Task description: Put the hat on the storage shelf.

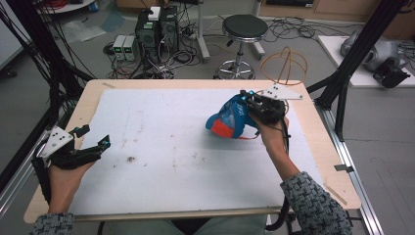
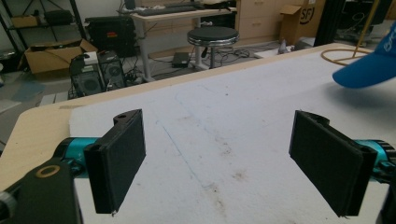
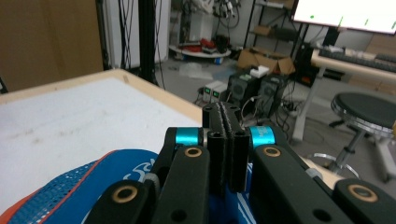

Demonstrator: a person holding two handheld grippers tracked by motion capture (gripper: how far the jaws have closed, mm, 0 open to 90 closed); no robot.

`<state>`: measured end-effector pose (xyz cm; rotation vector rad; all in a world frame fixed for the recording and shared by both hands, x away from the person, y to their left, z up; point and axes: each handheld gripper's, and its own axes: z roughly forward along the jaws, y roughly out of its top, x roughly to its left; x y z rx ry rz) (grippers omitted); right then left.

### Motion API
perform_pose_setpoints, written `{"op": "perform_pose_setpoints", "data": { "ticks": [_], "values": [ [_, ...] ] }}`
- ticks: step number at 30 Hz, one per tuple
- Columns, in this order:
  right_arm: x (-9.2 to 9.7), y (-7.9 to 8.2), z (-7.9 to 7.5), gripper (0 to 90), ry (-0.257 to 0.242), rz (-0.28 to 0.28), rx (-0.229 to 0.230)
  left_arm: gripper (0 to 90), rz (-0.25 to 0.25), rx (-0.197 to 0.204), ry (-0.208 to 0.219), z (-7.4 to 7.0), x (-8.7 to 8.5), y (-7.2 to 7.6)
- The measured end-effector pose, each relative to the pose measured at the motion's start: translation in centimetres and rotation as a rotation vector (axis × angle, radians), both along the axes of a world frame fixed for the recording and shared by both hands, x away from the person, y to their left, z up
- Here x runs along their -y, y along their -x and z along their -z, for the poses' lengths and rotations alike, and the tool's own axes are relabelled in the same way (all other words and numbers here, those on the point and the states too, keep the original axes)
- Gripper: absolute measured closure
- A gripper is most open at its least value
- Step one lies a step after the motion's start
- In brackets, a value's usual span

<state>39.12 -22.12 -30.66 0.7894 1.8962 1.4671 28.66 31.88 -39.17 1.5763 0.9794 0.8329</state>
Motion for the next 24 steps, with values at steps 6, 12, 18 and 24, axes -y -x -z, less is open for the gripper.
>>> {"op": "perform_pose_setpoints", "data": {
  "ticks": [6, 12, 18, 24],
  "values": [
    [-0.1, -1.1, -3.7, 89.6, -0.022, -0.014, 0.061, 18.7, 0.0, -0.002, 0.0, 0.0, 0.0, 0.0],
    [0.0, -2.3, -7.1, 89.6, -0.022, -0.033, 0.11, 18.7, 0.003, -0.002, 0.005, 0.1, 0.0, -0.1],
    [0.0, -3.1, -10.0, 89.6, 0.011, -0.038, 0.157, 18.7, 0.007, -0.008, 0.003, 0.2, 0.0, -0.1],
    [0.4, -3.8, -12.0, 89.6, 0.028, -0.02, 0.186, 18.7, 0.007, -0.006, 0.004, 0.3, 0.1, -0.2]
  ]
}}
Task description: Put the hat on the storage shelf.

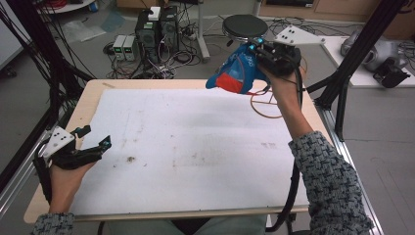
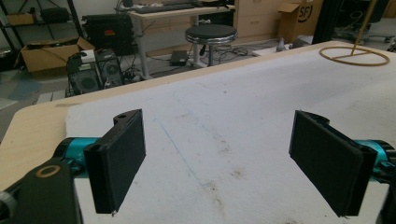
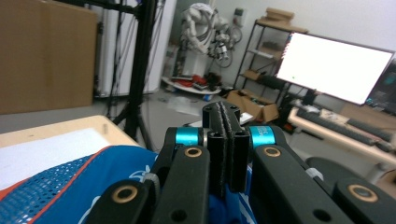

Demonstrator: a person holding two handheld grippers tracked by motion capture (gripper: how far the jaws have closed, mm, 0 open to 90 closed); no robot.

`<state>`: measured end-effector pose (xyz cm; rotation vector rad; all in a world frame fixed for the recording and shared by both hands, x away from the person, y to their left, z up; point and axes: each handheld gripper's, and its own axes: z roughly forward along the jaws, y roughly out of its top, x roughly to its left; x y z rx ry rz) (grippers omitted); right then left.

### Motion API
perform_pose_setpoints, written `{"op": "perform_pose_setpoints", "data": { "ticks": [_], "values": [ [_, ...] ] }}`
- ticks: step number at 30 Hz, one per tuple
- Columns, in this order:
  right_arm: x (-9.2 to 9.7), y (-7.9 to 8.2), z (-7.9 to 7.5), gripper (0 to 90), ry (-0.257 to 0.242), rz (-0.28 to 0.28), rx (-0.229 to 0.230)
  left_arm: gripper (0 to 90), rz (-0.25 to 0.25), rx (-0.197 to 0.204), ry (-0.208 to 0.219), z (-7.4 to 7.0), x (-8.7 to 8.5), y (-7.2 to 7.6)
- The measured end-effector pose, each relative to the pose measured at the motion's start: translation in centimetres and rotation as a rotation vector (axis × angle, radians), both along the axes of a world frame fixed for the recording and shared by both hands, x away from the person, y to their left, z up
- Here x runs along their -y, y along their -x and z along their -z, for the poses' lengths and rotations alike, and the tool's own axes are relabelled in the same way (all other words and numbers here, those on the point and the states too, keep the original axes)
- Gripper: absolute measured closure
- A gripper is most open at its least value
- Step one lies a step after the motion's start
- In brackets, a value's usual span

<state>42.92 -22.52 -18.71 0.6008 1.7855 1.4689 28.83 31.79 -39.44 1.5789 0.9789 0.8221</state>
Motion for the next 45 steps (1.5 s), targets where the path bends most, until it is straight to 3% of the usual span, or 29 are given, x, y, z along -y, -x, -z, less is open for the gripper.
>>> {"op": "perform_pose_setpoints", "data": {
  "ticks": [9, 20, 32, 39, 45],
  "values": [
    [1.5, -1.7, -2.9, 89.6, -0.041, 0.013, 0.049, 18.7, 0.007, -0.01, 0.001, 0.2, 0.0, -0.1],
    [4.6, -3.9, -5.4, 89.6, -0.039, 0.044, 0.101, 18.8, 0.003, -0.013, 0.003, 0.2, -0.1, -0.1],
    [8.8, -5.1, -5.5, 89.5, -0.046, 0.149, 0.136, 18.8, 0.003, -0.023, 0.002, 0.5, -0.1, -0.2],
    [9.8, -5.0, -5.4, 89.5, -0.017, 0.179, 0.14, 18.8, 0.014, -0.028, 0.001, 0.6, 0.1, -0.3],
    [10.3, -5.0, -4.2, 89.5, -0.008, 0.182, 0.121, 18.8, 0.014, -0.024, 0.009, 0.5, 0.0, -0.2]
  ]
}}
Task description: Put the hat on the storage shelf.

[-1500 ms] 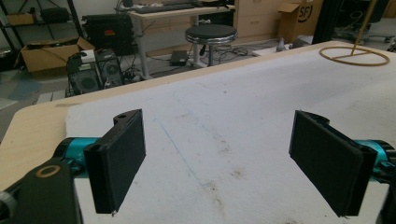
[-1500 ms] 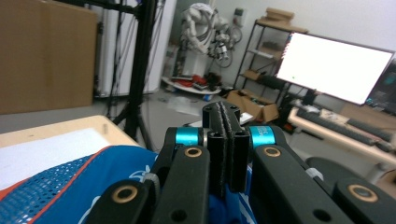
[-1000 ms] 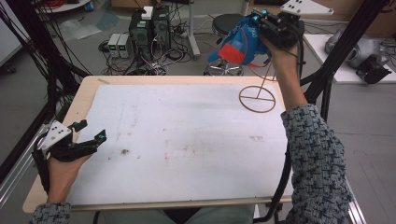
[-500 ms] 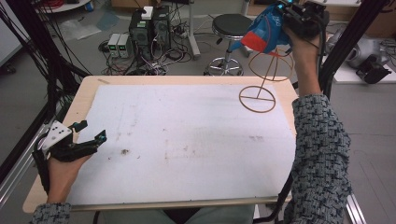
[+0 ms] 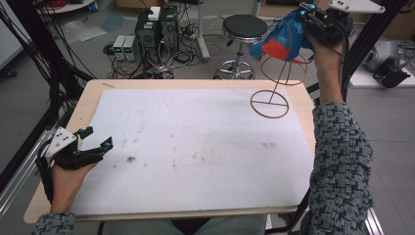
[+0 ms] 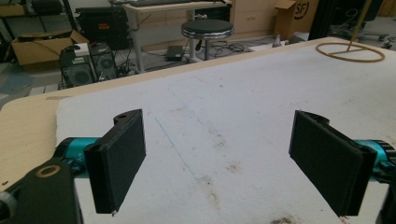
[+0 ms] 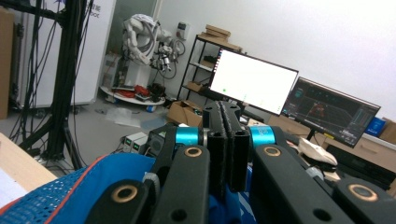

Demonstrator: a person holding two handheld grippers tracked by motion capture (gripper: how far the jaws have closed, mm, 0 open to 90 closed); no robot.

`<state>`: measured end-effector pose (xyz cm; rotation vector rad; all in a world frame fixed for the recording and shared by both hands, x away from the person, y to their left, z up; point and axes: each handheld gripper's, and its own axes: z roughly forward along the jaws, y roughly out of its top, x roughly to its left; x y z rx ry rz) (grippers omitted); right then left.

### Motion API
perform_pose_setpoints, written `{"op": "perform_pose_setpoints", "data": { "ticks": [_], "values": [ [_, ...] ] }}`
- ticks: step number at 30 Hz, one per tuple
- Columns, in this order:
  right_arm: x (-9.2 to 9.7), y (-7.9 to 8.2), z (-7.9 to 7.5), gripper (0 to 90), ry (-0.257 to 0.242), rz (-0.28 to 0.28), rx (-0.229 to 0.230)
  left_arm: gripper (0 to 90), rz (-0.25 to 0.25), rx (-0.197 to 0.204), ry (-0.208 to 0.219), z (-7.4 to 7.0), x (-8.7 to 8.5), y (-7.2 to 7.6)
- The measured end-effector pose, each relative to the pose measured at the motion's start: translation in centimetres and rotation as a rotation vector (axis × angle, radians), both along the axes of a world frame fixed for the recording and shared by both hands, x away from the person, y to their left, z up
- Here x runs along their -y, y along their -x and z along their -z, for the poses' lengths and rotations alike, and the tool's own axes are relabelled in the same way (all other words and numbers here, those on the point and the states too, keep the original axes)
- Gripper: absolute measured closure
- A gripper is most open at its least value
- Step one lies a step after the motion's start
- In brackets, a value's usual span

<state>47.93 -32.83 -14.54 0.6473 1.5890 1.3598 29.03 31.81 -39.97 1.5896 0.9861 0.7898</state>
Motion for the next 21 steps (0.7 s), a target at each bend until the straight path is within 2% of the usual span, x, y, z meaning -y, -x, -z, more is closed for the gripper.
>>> {"op": "perform_pose_setpoints", "data": {
  "ticks": [4, 7, 9, 11, 21],
  "values": [
    [0.2, -0.3, 1.2, 89.5, 0.03, 0.01, -0.026, 18.8, 0.0, -0.001, 0.005, 0.0, -0.1, 0.0],
    [0.5, -0.6, 2.0, 89.6, 0.044, 0.018, -0.077, 18.8, 0.001, -0.001, 0.005, 0.0, -0.1, 0.1],
    [0.7, -0.8, 2.4, 89.6, 0.05, 0.019, -0.095, 18.8, 0.001, -0.001, 0.004, -0.1, -0.1, 0.1],
    [0.8, -0.8, 3.1, 89.5, 0.051, 0.029, -0.096, 18.8, 0.0, -0.002, 0.004, 0.0, -0.1, 0.0],
    [2.0, -1.5, 6.7, 89.5, 0.032, 0.052, -0.188, 18.8, -0.002, 0.0, 0.008, -0.1, -0.2, 0.1]
  ]
}}
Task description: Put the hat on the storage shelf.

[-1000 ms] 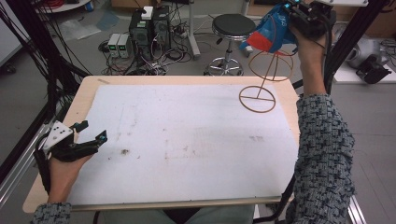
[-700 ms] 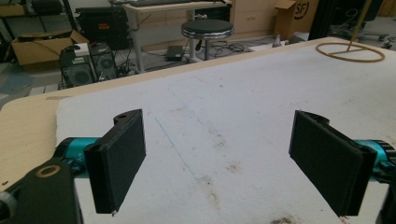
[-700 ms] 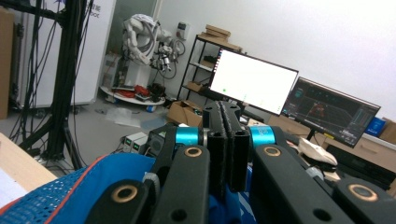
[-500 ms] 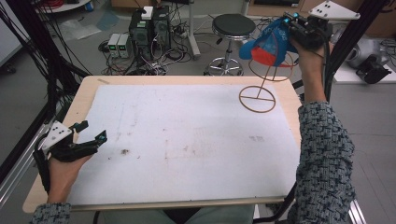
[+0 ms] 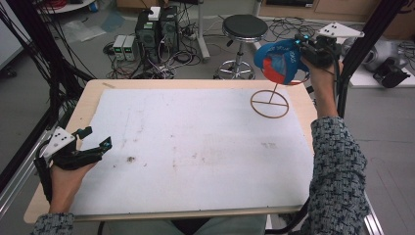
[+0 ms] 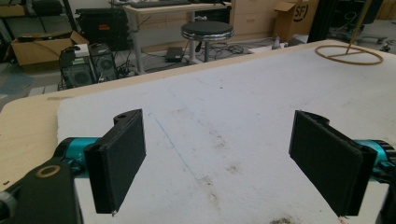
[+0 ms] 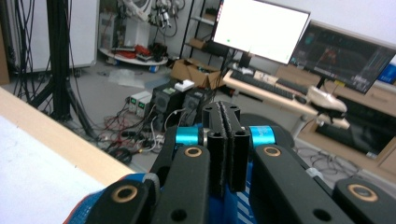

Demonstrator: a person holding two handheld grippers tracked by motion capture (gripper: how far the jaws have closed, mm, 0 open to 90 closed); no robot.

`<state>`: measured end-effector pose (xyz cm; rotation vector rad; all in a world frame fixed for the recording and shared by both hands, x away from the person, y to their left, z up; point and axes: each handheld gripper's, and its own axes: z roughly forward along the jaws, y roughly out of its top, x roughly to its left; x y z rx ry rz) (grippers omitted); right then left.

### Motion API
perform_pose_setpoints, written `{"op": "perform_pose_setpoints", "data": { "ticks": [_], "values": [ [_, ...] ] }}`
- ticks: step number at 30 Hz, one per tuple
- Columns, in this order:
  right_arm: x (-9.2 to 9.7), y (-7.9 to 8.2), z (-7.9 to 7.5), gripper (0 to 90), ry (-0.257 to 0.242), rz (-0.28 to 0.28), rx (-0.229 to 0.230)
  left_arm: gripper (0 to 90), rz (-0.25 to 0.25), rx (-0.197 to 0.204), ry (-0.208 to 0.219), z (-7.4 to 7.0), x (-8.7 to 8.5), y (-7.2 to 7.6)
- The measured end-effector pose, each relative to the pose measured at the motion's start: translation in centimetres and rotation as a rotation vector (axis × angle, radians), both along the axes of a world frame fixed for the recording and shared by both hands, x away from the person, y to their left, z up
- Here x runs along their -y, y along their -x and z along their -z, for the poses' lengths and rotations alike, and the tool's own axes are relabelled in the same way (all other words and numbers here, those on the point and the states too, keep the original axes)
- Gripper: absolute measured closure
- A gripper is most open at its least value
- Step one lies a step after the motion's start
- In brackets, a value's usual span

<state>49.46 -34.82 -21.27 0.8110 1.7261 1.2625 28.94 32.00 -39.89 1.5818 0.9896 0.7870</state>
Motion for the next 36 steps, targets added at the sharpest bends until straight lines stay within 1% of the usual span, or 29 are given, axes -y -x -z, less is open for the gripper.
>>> {"op": "perform_pose_setpoints", "data": {
  "ticks": [2, 5, 9, 11, 14, 17, 20, 22, 23, 25, 27, 28, 29, 35, 36],
  "values": [
    [0.2, -0.1, 0.4, 89.6, 0.005, -0.001, -0.028, 18.8, 0.001, -0.002, 0.002, 0.0, 0.0, 0.0],
    [0.2, -0.2, 0.6, 89.5, 0.002, -0.005, -0.042, 18.8, 0.002, -0.001, 0.002, 0.0, 0.0, 0.0],
    [-0.2, -0.3, 0.7, 89.5, 0.022, -0.006, -0.061, 18.8, 0.003, -0.001, 0.002, 0.0, 0.1, 0.0],
    [-0.4, -0.4, 0.8, 89.5, 0.033, 0.006, -0.083, 18.8, 0.004, 0.0, -0.001, -0.1, 0.0, 0.1],
    [-0.3, -0.5, 1.0, 89.5, 0.026, 0.021, -0.102, 18.8, 0.002, 0.001, 0.003, -0.1, -0.1, 0.1],
    [-0.2, -0.5, 1.1, 89.5, 0.049, 0.031, -0.104, 18.8, -0.002, -0.002, 0.003, 0.0, -0.2, 0.1],
    [0.0, -0.6, 1.3, 89.5, 0.057, 0.042, -0.123, 18.8, 0.001, -0.004, 0.0, 0.0, -0.1, 0.1],
    [0.2, -0.7, 1.4, 89.5, 0.05, 0.056, -0.134, 18.8, 0.002, -0.003, -0.002, 0.0, 0.0, 0.1],
    [0.3, -0.6, 1.3, 89.5, 0.03, 0.062, -0.137, 18.8, 0.002, -0.003, -0.002, 0.0, 0.0, 0.1],
    [0.6, -0.4, 1.2, 89.5, 0.026, 0.068, -0.131, 18.8, 0.002, -0.003, -0.002, 0.0, -0.1, 0.1],
    [0.7, -0.2, 0.9, 89.5, 0.042, 0.074, -0.123, 18.8, 0.001, -0.007, -0.001, 0.1, -0.1, 0.1],
    [0.7, -0.2, 0.9, 89.5, 0.042, 0.074, -0.123, 18.8, 0.001, -0.007, -0.001, 0.1, -0.1, 0.1],
    [1.0, 0.2, 0.6, 89.5, 0.043, 0.081, -0.116, 18.8, -0.001, -0.009, 0.001, 0.1, -0.1, 0.1],
    [1.7, 1.0, 0.2, 89.5, 0.022, 0.069, -0.108, 18.8, 0.007, -0.01, -0.003, 0.1, 0.1, 0.0],
    [1.7, 1.0, 0.2, 89.5, 0.017, 0.065, -0.118, 18.8, 0.007, -0.011, -0.001, 0.2, 0.2, -0.1]
  ]
}}
